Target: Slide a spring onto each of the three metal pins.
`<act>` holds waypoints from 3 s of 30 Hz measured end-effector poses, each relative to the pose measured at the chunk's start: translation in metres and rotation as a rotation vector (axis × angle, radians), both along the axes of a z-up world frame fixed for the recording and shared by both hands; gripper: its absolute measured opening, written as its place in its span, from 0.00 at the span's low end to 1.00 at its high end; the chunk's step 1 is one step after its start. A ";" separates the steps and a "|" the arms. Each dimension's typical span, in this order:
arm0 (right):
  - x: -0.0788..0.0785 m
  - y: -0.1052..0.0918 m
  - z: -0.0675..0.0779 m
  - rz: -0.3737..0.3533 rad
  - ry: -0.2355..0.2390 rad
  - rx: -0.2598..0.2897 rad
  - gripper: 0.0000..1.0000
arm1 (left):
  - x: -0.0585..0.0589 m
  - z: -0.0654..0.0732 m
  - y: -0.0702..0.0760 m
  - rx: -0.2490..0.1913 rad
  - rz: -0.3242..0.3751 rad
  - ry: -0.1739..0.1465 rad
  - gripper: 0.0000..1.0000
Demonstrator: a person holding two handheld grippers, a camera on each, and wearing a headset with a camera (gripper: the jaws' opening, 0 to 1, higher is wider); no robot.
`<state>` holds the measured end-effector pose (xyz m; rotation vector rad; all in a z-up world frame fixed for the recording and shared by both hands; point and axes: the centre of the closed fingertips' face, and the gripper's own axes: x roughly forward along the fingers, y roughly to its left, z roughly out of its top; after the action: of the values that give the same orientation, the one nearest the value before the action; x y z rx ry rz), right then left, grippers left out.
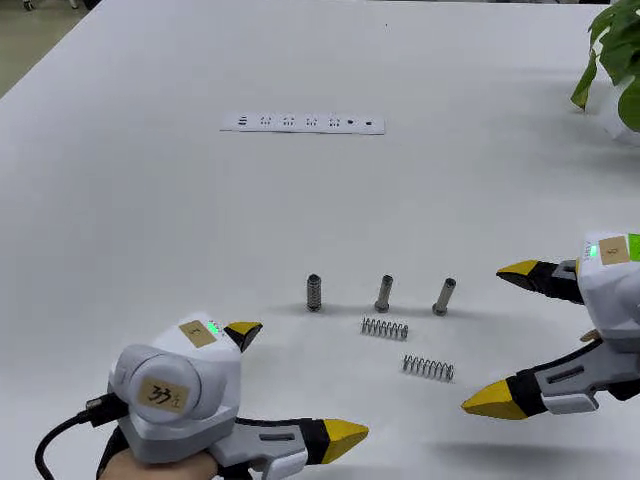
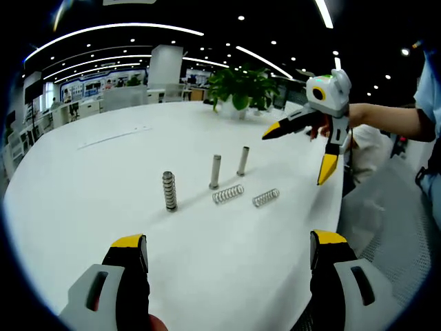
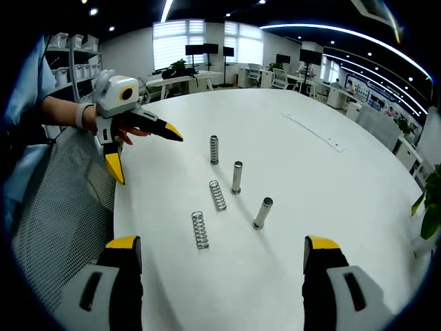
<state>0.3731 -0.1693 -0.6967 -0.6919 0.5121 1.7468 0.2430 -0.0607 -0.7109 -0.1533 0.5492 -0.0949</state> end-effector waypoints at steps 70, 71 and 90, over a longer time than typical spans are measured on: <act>0.011 -0.082 -0.031 -0.262 0.113 -0.029 0.97 | 0.095 -0.040 -0.023 0.247 -0.451 0.286 0.27; 0.011 -0.083 -0.031 -0.262 0.114 -0.029 0.97 | 0.096 -0.040 -0.023 0.253 -0.454 0.289 0.27; 0.006 -0.080 -0.030 -0.257 0.113 -0.029 0.97 | 0.094 -0.044 -0.025 0.382 -0.546 0.370 0.12</act>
<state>0.3786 -0.2489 -0.7269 -0.5243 0.6748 1.5449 0.3368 -0.0853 -0.7545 0.3634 0.9577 -0.4960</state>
